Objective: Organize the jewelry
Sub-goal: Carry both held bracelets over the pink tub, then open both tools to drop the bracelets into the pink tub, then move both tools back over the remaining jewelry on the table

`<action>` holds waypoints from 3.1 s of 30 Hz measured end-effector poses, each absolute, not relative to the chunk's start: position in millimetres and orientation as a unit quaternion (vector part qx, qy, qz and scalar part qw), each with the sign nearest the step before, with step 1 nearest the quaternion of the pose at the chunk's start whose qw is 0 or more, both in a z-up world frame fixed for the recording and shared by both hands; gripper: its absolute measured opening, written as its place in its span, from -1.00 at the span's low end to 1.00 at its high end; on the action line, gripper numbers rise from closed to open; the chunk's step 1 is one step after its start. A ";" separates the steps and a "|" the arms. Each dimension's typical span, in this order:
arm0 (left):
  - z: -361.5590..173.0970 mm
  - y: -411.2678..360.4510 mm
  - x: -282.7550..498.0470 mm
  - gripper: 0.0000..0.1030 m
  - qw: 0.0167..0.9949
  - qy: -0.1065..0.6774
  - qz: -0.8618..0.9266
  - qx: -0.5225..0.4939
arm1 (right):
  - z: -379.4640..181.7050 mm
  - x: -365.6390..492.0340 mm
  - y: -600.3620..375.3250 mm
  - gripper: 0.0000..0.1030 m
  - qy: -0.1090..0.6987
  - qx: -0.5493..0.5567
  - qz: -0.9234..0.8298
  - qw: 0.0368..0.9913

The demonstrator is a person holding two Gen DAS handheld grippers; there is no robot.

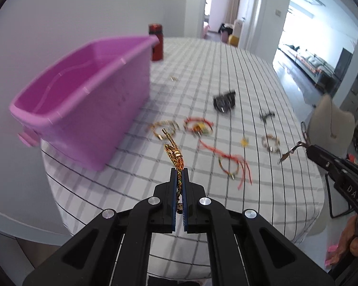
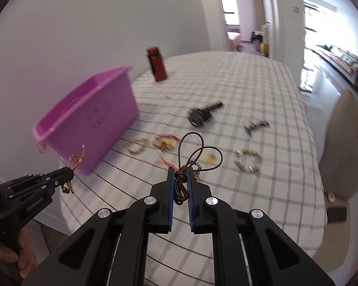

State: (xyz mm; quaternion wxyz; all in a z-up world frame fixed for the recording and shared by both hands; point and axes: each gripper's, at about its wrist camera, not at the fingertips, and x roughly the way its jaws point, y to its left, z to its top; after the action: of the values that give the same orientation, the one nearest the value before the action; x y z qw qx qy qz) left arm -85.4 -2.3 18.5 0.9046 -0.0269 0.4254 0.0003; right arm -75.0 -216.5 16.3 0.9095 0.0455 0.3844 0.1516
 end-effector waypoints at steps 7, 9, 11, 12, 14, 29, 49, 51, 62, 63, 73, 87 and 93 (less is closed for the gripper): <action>70.2 64.4 -53.7 -0.92 0.918 0.393 0.031 -0.038 | 59.3 -34.1 -144.0 -0.81 0.357 0.044 0.204 0.911; 77.5 88.1 -39.4 -0.92 0.920 0.388 0.036 -0.039 | 68.3 -21.6 -121.0 -0.81 0.349 0.043 0.211 0.912; 82.3 112.9 -23.2 -0.92 0.918 0.391 0.042 -0.040 | 78.3 -4.7 -93.5 -0.81 0.347 0.050 0.223 0.910; 83.9 124.7 -16.8 -0.92 0.918 0.392 0.043 -0.042 | 84.8 4.7 -76.0 -0.81 0.343 0.051 0.230 0.909; 88.0 150.6 -1.8 -0.92 0.920 0.388 0.049 -0.039 | 92.5 19.5 -49.2 -0.81 0.338 0.045 0.239 0.909; 39.9 263.9 88.4 -0.90 0.886 0.456 0.057 -0.063 | 63.5 126.0 108.9 -0.81 0.420 0.010 0.269 0.867; 31.7 285.3 95.9 0.72 0.880 0.462 0.079 -0.073 | 40.1 153.7 122.6 -0.17 0.457 -0.021 0.210 0.864; 30.2 285.4 96.3 0.72 0.878 0.465 0.082 -0.075 | 40.5 150.5 121.2 -0.17 0.458 -0.020 0.210 0.864; 36.0 279.8 82.2 0.72 0.880 0.460 0.089 -0.078 | 50.0 133.0 113.6 -0.10 0.453 -0.015 0.220 0.864; 37.5 278.2 79.9 0.72 0.881 0.458 0.091 -0.077 | 51.2 130.0 111.1 -0.09 0.452 -0.014 0.220 0.864; 52.7 249.2 50.3 0.76 0.890 0.441 0.089 -0.067 | 60.7 90.4 77.8 0.03 0.443 0.008 0.223 0.868; 58.6 161.8 -25.8 0.87 0.896 0.435 0.063 -0.055 | 49.6 -4.4 -24.1 0.12 0.449 0.049 0.203 0.869; 51.3 117.4 -60.1 0.87 0.896 0.440 0.041 -0.054 | 34.3 -54.6 -95.8 0.12 0.451 0.054 0.181 0.872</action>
State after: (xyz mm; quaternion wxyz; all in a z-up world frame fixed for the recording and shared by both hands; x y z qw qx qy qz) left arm -60.1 117.4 51.3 0.8955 -0.0538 0.4398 0.0407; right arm -54.6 -95.8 34.3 0.8720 0.0537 0.4514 0.1813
